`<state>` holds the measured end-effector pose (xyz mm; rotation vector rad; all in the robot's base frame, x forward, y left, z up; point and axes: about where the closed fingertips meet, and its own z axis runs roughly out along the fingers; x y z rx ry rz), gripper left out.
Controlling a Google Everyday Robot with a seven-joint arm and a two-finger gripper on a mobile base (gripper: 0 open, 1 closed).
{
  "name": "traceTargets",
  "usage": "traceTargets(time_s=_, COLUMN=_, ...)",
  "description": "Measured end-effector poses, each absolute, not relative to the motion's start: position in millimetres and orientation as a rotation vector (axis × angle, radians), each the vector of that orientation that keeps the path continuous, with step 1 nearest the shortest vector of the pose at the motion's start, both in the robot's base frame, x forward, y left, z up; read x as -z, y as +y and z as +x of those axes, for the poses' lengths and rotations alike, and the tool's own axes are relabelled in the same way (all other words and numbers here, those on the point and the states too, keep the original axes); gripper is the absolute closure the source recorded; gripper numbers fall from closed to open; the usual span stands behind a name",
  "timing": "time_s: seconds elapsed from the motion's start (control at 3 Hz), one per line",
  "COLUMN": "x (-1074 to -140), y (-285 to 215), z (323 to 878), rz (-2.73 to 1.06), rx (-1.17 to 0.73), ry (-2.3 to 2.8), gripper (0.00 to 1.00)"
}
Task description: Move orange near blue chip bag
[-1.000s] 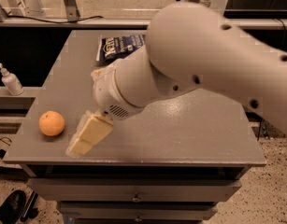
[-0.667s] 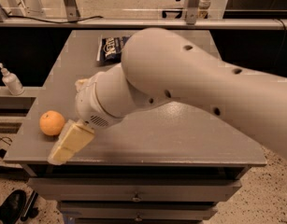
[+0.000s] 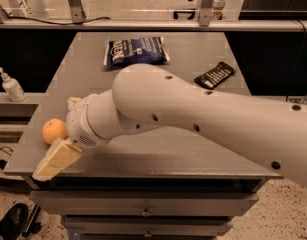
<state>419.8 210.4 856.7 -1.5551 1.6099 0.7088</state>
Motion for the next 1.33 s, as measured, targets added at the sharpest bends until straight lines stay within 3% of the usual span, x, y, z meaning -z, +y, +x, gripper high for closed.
traceTargets(time_s=0.33, x=-850.9, y=221.6, z=430.0, rz=-1.513, rx=-0.727, ry=1.615, gripper=0.17)
traceTargets(time_s=1.33, x=-842.8, y=226.3, z=439.8, rz=-1.451, rx=-0.742, ry=1.641, gripper=0.87)
